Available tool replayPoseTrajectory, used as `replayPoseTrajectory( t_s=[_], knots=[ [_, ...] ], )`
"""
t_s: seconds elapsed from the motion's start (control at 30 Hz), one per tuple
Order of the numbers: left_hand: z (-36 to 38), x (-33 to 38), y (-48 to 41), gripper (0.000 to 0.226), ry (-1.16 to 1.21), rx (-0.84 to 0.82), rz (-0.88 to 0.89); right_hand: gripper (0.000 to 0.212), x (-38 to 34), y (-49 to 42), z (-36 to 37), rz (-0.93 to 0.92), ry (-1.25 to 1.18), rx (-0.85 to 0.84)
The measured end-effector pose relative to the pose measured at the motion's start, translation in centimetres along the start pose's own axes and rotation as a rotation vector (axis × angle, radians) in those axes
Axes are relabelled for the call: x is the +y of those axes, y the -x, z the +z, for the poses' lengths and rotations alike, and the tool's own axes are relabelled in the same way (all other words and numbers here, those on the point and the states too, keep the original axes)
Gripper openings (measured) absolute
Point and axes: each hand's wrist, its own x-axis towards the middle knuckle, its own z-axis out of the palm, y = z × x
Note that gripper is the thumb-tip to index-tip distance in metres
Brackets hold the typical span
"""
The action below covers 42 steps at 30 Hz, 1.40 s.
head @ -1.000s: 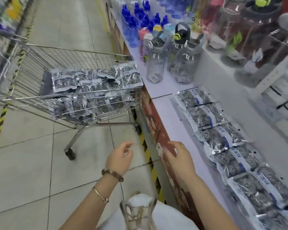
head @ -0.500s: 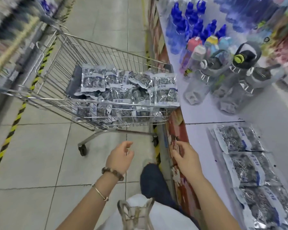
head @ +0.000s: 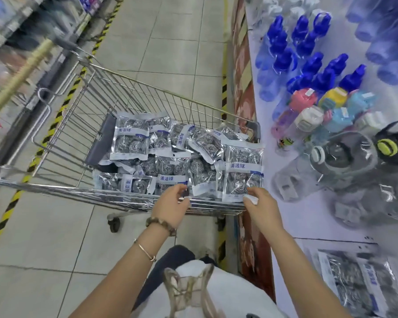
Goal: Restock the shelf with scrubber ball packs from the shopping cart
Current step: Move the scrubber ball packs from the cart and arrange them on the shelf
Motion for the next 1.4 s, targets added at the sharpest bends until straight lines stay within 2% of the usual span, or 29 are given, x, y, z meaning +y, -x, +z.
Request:
replayPoseTrajectory(
  t_s=[0.13, 0.4, 0.53, 0.67, 0.73, 0.9, 0.97, 1.1, 1.2, 1.33, 1.4],
  knots=[
    [-0.6, -1.8, -5.1, 0.031, 0.003, -0.056, -0.105, 0.033, -0.1, -4.1, 0.7, 0.134, -0.073, -0.004],
    [-1.3, -5.3, -16.3, 0.052, -0.073, -0.213, -0.366, 0.033, 0.0, -10.4, 2.2, 0.372, -0.023, 0.06],
    [-0.6, -7.4, -19.5, 0.047, -0.048, -0.21, -0.483, 0.044, -0.3, -12.5, 3.2, 0.467, 0.101, 0.127],
    [0.5, -8.8, -20.6, 0.042, 0.013, -0.057, -0.554, 0.047, 1.2, -13.2, 4.4, 0.6, 0.043, 0.157],
    [0.8, -8.7, -20.6, 0.043, 0.119, 0.002, -0.643, 0.058, 2.7, -13.3, 5.2, 0.658, 0.017, 0.157],
    [0.9, -8.7, -20.8, 0.057, 0.279, -0.067, -0.856, 0.077, 1.5, -14.0, 5.3, 0.701, 0.011, 0.204],
    [0.7, -8.9, -21.3, 0.067, 0.238, -0.136, -0.864, 0.079, 1.6, -14.0, 5.2, 0.725, 0.0, 0.213],
    [0.8, -9.1, -21.9, 0.077, 0.066, -0.253, -0.75, 0.056, 1.6, -13.9, 4.9, 0.729, -0.069, 0.216],
    [1.2, -9.2, -21.8, 0.065, 0.024, -0.212, -0.676, 0.049, 1.3, -13.6, 4.9, 0.69, -0.086, 0.237],
    [1.2, -7.8, -20.5, 0.045, 0.158, -0.161, -0.602, 0.045, 0.2, -13.1, 4.9, 0.636, -0.132, 0.273],
    [0.6, -7.0, -20.1, 0.043, 0.219, -0.126, -0.553, 0.046, -0.3, -12.7, 5.0, 0.623, -0.169, 0.3]
  ],
)
